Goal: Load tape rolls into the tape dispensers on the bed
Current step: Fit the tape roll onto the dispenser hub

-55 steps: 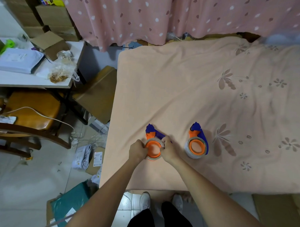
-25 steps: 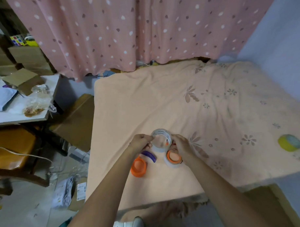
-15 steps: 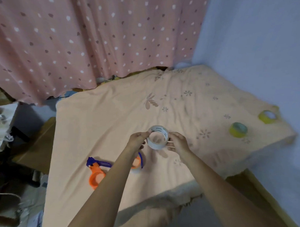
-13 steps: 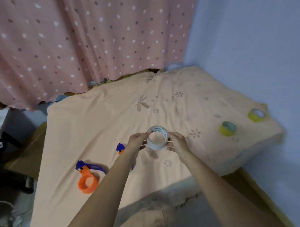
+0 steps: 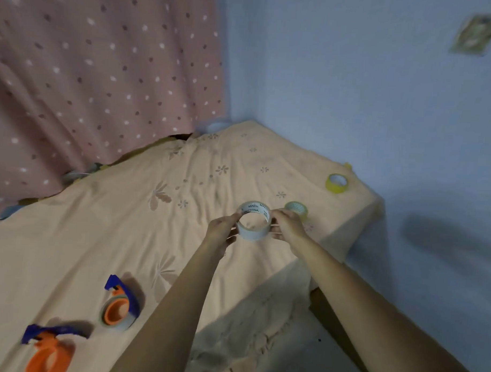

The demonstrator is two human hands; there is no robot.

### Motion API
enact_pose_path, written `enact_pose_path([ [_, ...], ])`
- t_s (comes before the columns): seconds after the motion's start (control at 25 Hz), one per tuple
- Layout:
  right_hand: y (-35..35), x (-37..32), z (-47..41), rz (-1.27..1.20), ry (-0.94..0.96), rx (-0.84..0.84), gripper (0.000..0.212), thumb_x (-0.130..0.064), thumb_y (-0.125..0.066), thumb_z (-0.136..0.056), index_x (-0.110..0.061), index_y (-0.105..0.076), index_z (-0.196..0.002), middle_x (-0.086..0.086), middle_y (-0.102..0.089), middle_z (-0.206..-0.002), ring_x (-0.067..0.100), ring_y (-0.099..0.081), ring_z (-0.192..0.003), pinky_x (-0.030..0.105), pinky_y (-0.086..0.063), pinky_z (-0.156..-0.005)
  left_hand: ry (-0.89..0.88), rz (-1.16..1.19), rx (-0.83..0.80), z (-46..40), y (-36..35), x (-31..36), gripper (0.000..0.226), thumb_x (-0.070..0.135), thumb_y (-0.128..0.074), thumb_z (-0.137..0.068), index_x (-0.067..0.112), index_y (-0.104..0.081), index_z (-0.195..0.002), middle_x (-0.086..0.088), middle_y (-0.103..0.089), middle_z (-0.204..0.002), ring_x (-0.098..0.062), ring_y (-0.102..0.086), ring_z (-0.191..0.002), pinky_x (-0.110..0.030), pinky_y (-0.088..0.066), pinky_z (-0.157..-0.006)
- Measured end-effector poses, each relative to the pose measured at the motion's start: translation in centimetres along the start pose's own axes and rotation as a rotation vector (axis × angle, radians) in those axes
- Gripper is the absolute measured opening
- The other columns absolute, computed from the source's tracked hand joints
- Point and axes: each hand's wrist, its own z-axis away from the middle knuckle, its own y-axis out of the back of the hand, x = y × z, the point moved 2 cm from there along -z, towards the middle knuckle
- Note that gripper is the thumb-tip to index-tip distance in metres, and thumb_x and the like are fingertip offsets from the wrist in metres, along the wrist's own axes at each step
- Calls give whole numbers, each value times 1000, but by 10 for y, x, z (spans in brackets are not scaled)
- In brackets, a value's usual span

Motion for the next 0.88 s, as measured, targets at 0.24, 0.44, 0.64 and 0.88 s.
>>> enact_pose_path([
  [0.24, 49, -24, -64, 22, -5, 31, 10, -19, -53, -89, -18, -62, -85, 1, -63, -76, 14, -62, -60, 25, -47, -57, 8, 28, -10, -58, -65, 17, 31, 34, -76, -77, 8, -64, -89, -4, -56, -75, -18, -52, -65, -25, -37, -56],
  [0.44, 77, -50, -136, 45, -34, 23, 9, -16, -57, -88, -15, -64, -82, 8, -65, -80, 20, -59, -59, 26, -43, -55, 9, 92, 3, -128, -103, 21, 35, 37, -79, -73, 9, -63, -88, -6, -57, -82, -18, -53, -67, -25, -38, -58],
  [0.64, 101, -67, -207, 115, -67, -1, 10, -16, -54, -90, -12, -63, -89, 10, -66, -82, 21, -63, -63, 27, -44, -58, 45, 150, 15, -191, -147, 28, 30, 33, -78, -76, 10, -61, -84, -5, -55, -77, -17, -49, -62, -25, -36, -57],
  [0.88, 98, -81, -274, 201, -88, -106, 11, -20, -55, -91, -13, -64, -92, 10, -66, -89, 22, -65, -69, 24, -49, -56, 63, 213, 160, -237, -157, 36, 30, 30, -78, -77, 9, -57, -75, -6, -49, -67, -18, -44, -57, -24, -38, -55],
])
